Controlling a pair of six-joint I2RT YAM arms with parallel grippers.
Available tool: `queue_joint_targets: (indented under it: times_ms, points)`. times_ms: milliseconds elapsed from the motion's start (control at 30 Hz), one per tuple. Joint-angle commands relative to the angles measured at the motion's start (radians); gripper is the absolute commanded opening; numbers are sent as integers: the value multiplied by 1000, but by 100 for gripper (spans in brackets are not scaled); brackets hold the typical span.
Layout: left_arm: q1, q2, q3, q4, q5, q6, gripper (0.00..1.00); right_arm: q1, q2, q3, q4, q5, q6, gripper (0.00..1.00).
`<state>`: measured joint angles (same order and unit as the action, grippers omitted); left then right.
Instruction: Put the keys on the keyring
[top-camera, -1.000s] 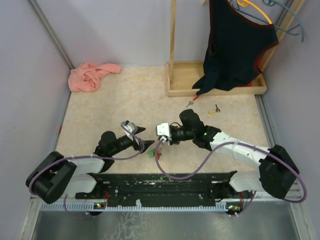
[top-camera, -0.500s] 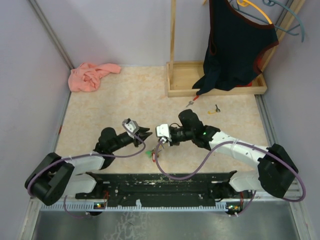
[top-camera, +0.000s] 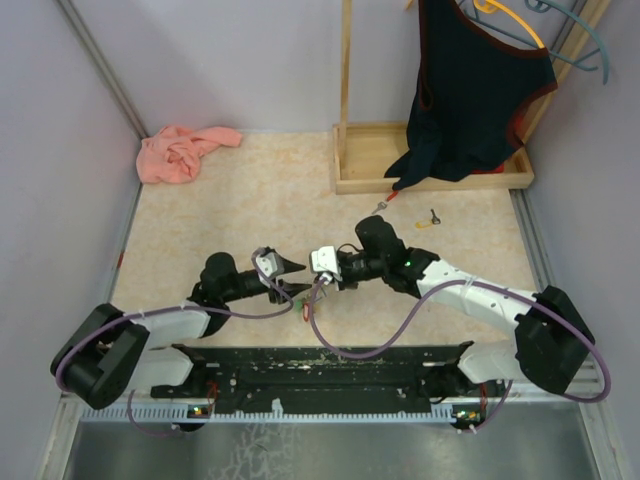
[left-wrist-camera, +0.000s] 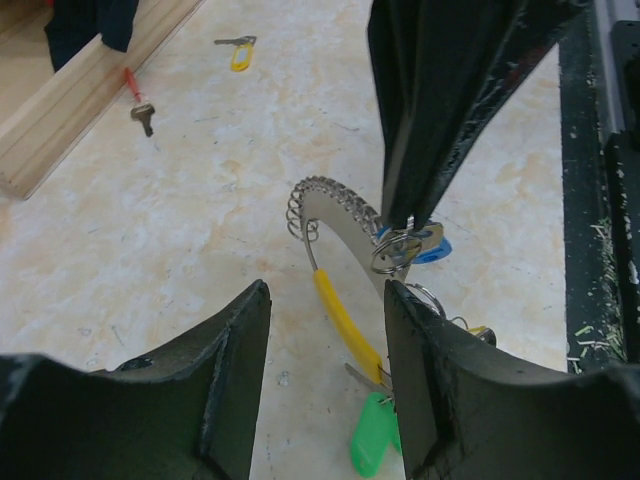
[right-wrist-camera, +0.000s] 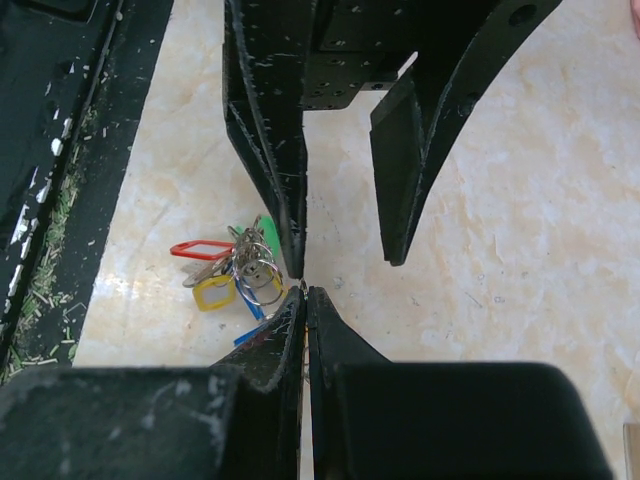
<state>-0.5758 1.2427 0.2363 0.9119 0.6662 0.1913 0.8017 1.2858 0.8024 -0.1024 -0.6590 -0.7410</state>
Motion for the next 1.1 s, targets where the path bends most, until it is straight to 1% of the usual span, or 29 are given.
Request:
queue_joint_targets:
  times_ms: [0, 367, 600, 633, 667, 733, 767, 800, 967, 1067]
  points:
    - [5, -3, 8, 29, 133, 44, 55, -6, -12, 63, 41, -52, -16, 0]
    - [7, 90, 72, 30, 239, 32, 50, 3, -8, 79, 25, -75, -27, 0]
    - [7, 124, 93, 34, 294, 18, 40, 4, -4, 80, 23, -65, -29, 0]
    - [7, 127, 94, 36, 303, 14, 37, 4, -5, 81, 23, -64, -29, 0]
    - [8, 130, 96, 36, 308, 12, 31, 4, -5, 81, 23, -63, -29, 0]
    - [8, 135, 98, 34, 304, 9, 12, 4, -7, 81, 19, -56, -29, 0]
    - [8, 133, 98, 27, 295, 11, 5, 4, -10, 80, 15, -49, -29, 0]
    - [8, 128, 97, 21, 285, 12, 1, 4, -13, 79, 11, -40, -28, 0]
    - [8, 86, 80, 13, 227, 14, 0, 4, -50, 54, 10, -12, -5, 0]
    - [8, 67, 73, 18, 222, 5, 0, 4, -60, 35, 18, 0, 10, 0]
